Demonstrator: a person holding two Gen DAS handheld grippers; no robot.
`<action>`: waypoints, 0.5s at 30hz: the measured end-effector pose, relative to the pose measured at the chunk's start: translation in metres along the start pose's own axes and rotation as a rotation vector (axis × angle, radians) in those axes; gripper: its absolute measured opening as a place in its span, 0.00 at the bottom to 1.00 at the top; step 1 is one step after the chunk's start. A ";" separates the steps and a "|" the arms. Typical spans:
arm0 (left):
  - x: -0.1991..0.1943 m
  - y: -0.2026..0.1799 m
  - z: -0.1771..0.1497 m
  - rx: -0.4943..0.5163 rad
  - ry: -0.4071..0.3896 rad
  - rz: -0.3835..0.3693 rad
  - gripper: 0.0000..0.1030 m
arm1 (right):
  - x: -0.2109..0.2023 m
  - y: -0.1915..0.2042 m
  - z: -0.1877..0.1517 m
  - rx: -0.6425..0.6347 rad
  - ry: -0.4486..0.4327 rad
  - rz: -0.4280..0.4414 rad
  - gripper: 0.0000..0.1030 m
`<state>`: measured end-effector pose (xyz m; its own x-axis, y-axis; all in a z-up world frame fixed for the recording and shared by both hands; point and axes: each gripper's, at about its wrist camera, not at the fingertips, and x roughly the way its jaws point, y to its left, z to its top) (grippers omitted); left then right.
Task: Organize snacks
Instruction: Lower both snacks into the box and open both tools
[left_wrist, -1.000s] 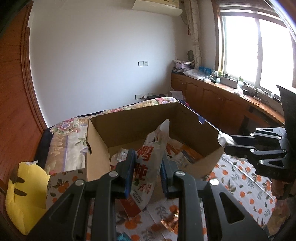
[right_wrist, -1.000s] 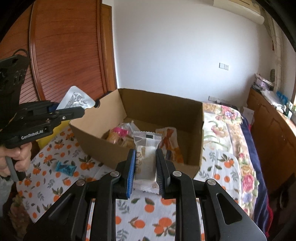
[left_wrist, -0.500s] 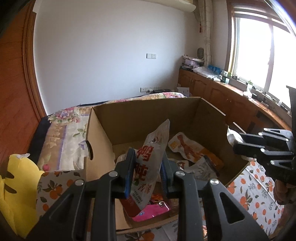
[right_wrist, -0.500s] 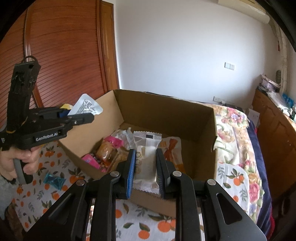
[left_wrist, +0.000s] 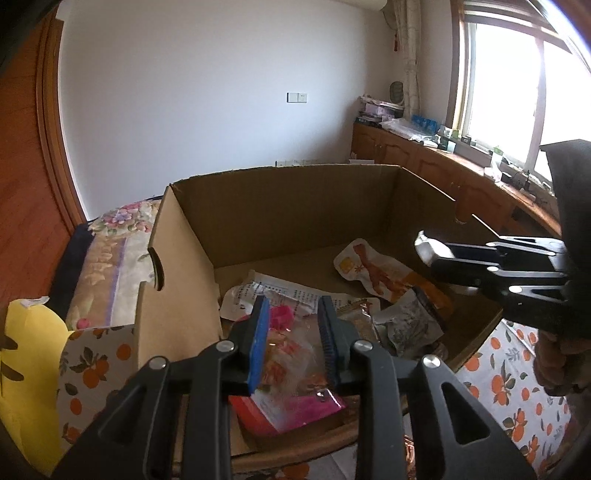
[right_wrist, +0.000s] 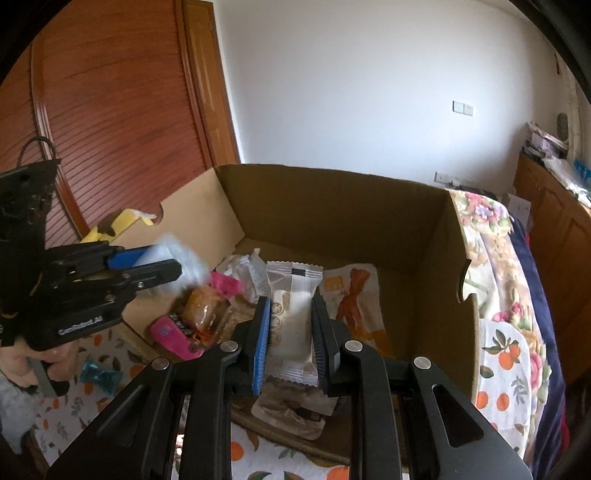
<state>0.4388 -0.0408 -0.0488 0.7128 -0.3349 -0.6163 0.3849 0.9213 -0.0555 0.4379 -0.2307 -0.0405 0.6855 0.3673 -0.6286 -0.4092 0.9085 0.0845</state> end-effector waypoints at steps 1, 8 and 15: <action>0.000 0.000 0.000 0.000 -0.002 0.000 0.26 | 0.002 0.001 0.001 -0.001 0.003 -0.004 0.19; -0.003 0.001 -0.004 0.005 -0.018 -0.001 0.27 | 0.012 -0.003 -0.001 0.019 0.018 -0.005 0.19; -0.004 0.000 -0.006 0.011 -0.043 0.000 0.28 | 0.013 -0.007 -0.005 0.047 0.017 0.017 0.20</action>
<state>0.4329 -0.0380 -0.0510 0.7371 -0.3430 -0.5823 0.3907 0.9193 -0.0469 0.4469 -0.2332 -0.0531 0.6682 0.3793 -0.6400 -0.3915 0.9108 0.1310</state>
